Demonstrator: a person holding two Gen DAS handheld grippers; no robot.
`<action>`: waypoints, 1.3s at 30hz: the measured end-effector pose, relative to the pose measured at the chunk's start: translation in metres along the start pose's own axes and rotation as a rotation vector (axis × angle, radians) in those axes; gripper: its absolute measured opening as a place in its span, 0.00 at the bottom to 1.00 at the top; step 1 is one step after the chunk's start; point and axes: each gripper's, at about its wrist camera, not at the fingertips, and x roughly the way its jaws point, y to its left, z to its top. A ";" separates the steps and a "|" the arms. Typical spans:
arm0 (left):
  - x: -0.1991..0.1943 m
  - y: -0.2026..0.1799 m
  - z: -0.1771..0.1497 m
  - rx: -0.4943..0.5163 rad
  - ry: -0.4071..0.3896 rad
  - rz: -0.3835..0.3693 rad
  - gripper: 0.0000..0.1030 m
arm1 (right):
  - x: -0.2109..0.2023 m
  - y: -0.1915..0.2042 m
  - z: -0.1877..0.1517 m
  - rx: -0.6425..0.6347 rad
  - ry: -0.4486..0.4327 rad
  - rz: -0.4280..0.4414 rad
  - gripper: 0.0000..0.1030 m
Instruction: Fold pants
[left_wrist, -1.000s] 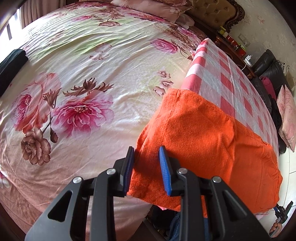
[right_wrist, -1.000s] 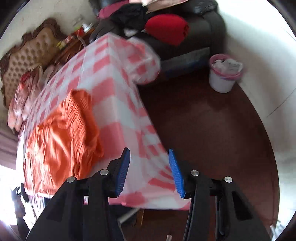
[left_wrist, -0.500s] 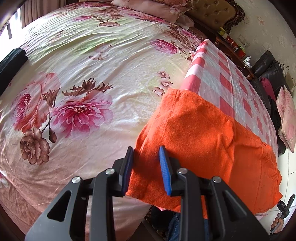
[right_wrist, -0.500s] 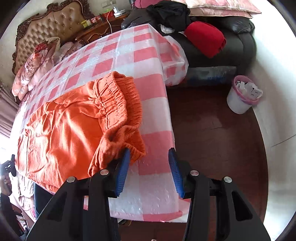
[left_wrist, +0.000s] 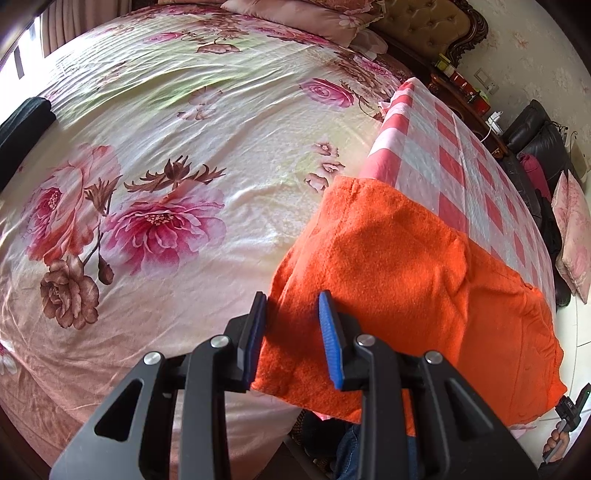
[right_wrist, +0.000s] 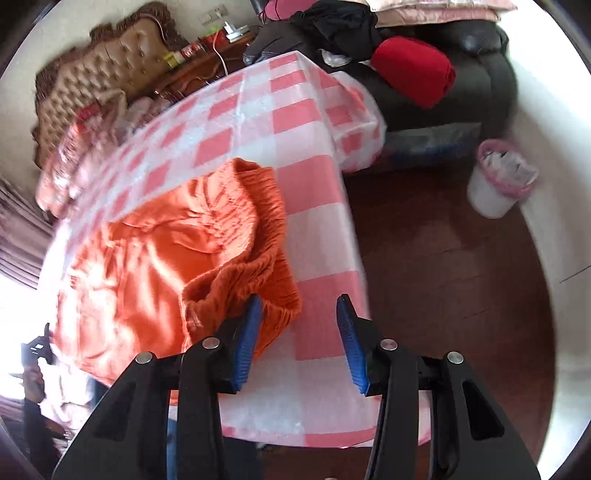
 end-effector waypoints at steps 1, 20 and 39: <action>0.000 0.000 0.000 0.002 -0.001 0.001 0.29 | 0.001 0.001 0.002 -0.006 -0.007 -0.026 0.43; 0.000 -0.016 0.020 0.265 0.010 0.192 0.20 | 0.059 0.062 -0.020 -0.329 -0.002 -0.612 0.00; -0.020 -0.251 -0.090 0.718 -0.178 -0.147 0.68 | 0.048 0.101 0.115 -0.433 -0.016 -0.001 0.91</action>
